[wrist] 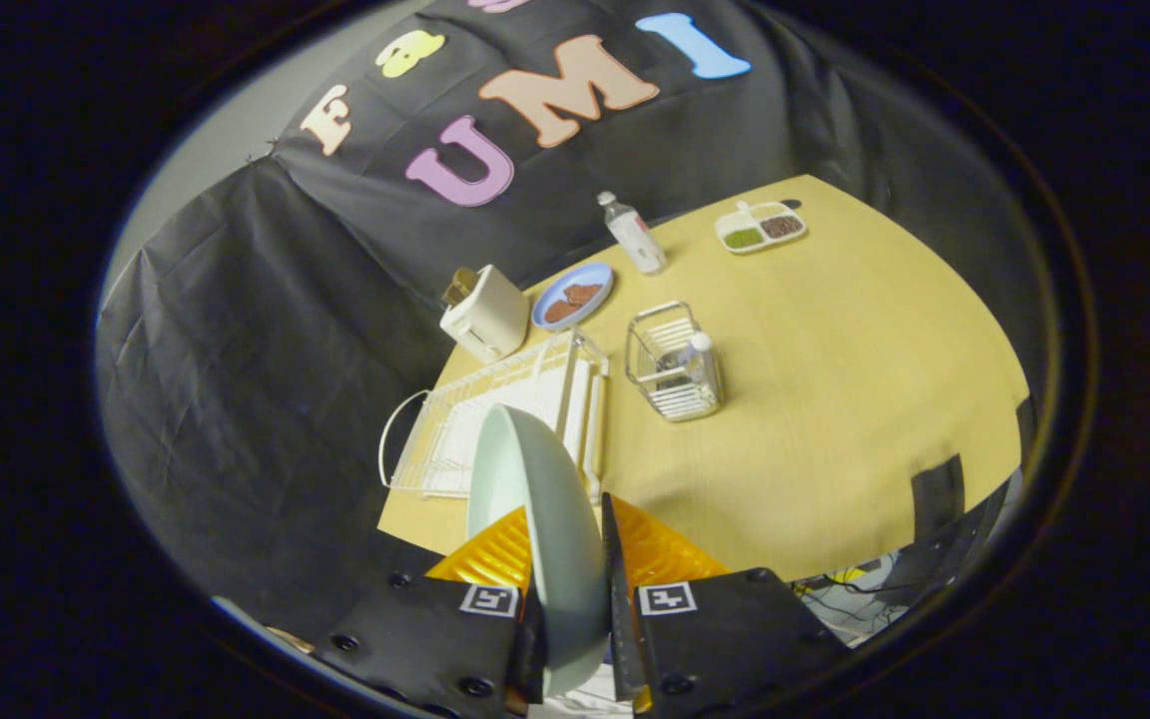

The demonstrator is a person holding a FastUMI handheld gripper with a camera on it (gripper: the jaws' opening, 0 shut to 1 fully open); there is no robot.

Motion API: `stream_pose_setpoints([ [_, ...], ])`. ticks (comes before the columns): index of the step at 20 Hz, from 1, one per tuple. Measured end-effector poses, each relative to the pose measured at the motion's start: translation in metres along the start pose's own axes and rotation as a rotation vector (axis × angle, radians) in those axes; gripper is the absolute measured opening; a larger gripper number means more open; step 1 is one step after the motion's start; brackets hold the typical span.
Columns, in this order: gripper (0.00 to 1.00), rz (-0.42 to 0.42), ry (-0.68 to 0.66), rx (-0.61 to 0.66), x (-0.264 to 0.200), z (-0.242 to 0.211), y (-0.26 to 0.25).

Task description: Take the plate from the dish rack, then take the spoon from the basket and place it into the plate.

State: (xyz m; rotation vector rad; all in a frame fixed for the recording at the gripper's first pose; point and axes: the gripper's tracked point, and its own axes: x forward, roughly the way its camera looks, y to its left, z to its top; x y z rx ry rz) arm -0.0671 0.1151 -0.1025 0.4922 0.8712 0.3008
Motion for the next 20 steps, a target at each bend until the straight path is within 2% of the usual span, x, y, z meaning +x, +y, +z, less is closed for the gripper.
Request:
stream_pose_setpoints([
  [7,0.29,-0.045,0.016,0.139,0.018,-0.03,-0.068],
  [11,0.29,-0.07,0.017,0.288,0.031,-0.027,-0.106],
  [16,0.3,-0.123,-0.006,0.4,0.043,-0.024,-0.158],
  [20,0.3,-0.099,0.006,0.445,0.058,-0.027,-0.169],
])
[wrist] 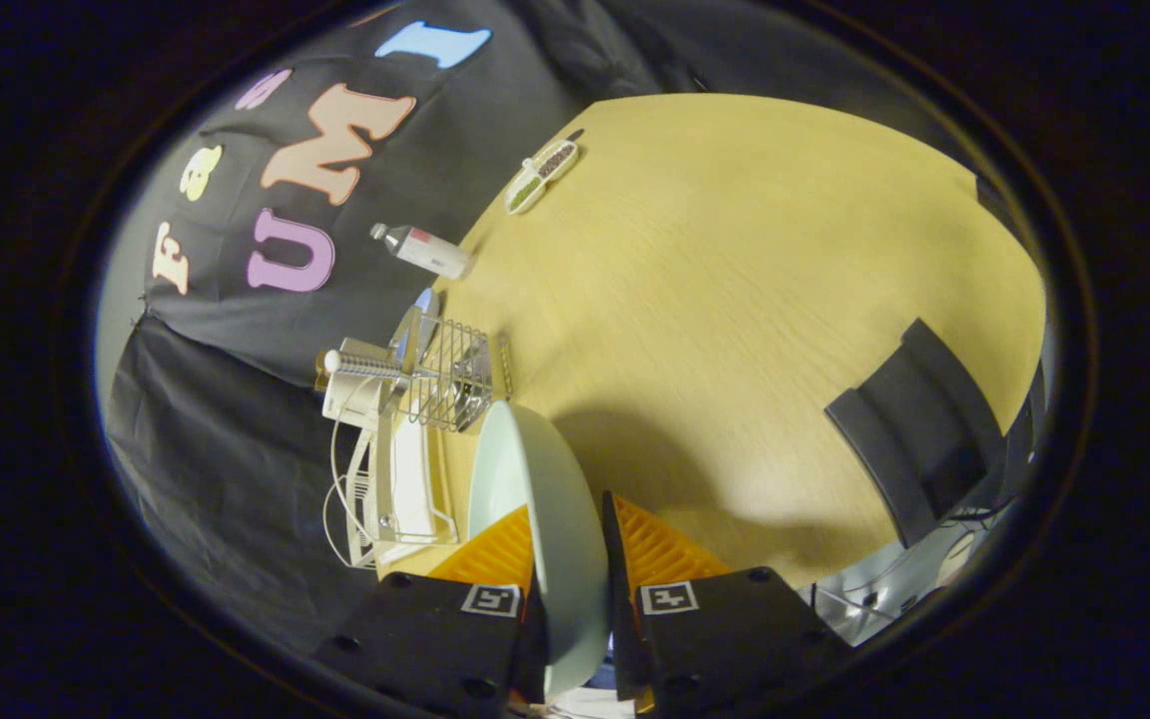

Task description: Take the plate from the dish rack, then take the spoon from the basket and place it into the plate.

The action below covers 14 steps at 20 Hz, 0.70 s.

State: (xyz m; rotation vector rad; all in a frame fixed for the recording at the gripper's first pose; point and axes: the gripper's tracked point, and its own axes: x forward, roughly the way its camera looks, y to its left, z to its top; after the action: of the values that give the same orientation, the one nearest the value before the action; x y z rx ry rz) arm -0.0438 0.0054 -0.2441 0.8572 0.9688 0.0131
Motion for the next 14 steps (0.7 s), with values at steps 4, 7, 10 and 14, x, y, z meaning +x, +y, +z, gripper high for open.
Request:
stream_pose_setpoints([
  [4,0.3,0.019,0.003,0.009,0.019,0.005,0.008],
  [7,0.3,0.021,0.009,0.0,0.029,0.004,0.015],
  [10,0.33,0.011,0.005,-0.023,0.034,0.003,0.018],
  [14,0.36,0.0,-0.004,-0.055,0.036,0.002,0.019],
])
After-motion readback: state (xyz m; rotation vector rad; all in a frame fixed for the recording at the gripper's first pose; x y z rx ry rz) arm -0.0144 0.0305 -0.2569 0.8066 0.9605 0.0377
